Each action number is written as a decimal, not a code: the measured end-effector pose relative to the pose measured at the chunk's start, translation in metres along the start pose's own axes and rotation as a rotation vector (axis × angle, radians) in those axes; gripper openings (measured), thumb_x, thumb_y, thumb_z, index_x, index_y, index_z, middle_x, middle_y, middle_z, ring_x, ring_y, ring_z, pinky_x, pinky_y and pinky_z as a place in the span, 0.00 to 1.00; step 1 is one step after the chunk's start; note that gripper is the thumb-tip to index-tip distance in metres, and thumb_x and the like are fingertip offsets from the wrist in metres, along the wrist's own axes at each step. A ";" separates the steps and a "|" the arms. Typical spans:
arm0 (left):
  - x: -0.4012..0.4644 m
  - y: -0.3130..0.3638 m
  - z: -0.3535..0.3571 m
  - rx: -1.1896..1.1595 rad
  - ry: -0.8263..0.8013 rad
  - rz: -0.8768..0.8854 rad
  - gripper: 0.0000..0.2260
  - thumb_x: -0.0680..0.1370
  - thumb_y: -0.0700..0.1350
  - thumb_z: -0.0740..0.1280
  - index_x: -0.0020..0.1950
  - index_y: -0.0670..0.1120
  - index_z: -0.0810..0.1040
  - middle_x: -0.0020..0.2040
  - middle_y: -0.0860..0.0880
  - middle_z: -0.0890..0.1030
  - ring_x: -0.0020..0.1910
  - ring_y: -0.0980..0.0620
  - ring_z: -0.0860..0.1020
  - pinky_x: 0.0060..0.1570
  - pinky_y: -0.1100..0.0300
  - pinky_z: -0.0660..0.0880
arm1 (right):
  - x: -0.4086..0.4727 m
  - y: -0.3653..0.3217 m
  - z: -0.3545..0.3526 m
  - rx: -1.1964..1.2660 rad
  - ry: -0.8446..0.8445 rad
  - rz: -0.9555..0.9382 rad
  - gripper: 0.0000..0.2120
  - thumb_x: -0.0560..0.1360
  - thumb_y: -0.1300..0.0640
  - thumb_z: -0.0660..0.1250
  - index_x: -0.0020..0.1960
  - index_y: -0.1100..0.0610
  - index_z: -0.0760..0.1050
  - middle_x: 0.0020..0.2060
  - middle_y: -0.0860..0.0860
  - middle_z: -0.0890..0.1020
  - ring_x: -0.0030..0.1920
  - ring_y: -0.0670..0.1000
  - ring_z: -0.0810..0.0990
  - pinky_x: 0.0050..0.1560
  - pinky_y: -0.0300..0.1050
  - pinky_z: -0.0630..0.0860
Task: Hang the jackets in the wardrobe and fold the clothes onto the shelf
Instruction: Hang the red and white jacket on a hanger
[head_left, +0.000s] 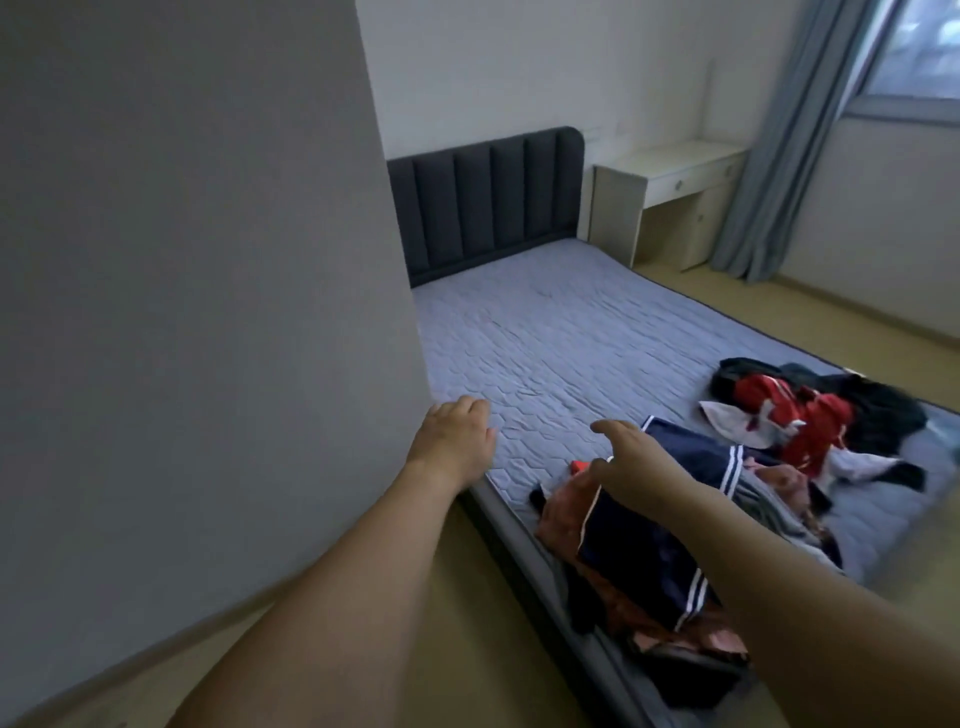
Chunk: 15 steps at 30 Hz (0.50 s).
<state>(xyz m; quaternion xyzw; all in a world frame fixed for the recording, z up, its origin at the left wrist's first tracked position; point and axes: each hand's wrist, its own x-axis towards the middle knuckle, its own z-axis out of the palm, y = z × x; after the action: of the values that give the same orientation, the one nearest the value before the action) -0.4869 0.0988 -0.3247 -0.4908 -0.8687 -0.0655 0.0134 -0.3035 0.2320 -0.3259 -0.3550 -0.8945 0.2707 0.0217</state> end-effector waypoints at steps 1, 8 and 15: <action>0.023 0.025 0.005 -0.015 -0.008 0.025 0.19 0.82 0.49 0.57 0.71 0.44 0.69 0.70 0.44 0.71 0.66 0.43 0.71 0.67 0.53 0.64 | 0.008 0.023 -0.015 0.006 0.017 0.018 0.26 0.77 0.58 0.63 0.74 0.57 0.63 0.73 0.54 0.66 0.71 0.54 0.66 0.68 0.44 0.63; 0.156 0.228 0.060 -0.033 -0.065 0.169 0.19 0.81 0.49 0.58 0.70 0.44 0.70 0.68 0.43 0.73 0.65 0.42 0.72 0.66 0.53 0.65 | 0.041 0.222 -0.111 0.078 0.079 0.169 0.22 0.74 0.62 0.62 0.69 0.61 0.69 0.68 0.58 0.71 0.68 0.57 0.69 0.64 0.44 0.64; 0.242 0.434 0.122 -0.085 -0.155 0.187 0.17 0.80 0.48 0.58 0.68 0.44 0.71 0.66 0.43 0.74 0.64 0.42 0.72 0.66 0.51 0.65 | 0.043 0.439 -0.218 0.110 0.110 0.302 0.22 0.74 0.60 0.63 0.68 0.59 0.70 0.66 0.57 0.73 0.66 0.56 0.71 0.63 0.46 0.67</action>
<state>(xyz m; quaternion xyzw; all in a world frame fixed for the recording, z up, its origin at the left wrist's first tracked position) -0.2367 0.5409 -0.3808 -0.5735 -0.8139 -0.0625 -0.0684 -0.0114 0.6265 -0.3663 -0.4982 -0.8122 0.2995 0.0490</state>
